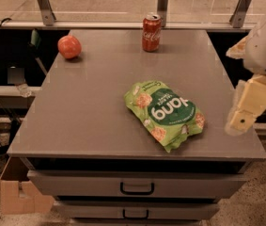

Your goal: Move green rice chip bag near coke can

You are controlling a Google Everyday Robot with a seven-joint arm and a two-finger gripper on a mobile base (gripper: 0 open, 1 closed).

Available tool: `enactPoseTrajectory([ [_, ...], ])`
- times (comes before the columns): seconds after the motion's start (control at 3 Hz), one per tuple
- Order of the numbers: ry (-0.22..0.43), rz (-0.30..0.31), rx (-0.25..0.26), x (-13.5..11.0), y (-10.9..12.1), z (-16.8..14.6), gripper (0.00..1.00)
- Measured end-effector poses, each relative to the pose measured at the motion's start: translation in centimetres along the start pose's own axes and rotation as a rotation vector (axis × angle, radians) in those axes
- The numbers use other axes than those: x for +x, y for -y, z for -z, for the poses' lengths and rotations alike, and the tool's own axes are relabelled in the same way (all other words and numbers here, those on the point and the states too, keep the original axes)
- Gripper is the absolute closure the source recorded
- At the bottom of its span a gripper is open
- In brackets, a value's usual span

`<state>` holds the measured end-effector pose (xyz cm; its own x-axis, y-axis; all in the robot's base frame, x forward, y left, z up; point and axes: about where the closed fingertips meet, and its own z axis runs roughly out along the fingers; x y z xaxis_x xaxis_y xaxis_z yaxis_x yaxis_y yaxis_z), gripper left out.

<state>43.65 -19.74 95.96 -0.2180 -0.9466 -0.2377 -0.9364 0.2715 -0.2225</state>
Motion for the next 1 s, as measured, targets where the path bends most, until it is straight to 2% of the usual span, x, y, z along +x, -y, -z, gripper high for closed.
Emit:
enactPoseTrajectory([
  [0.33, 0.094, -0.031, -0.064, -2.9, -1.6, -4.5, 0.00],
  [0.67, 0.169, -0.054, -0.114, -5.1, -1.4, -7.4, 0.00],
  [1.0, 0.224, -0.075, -0.193, -7.5, -1.9, -10.2, 0.18],
])
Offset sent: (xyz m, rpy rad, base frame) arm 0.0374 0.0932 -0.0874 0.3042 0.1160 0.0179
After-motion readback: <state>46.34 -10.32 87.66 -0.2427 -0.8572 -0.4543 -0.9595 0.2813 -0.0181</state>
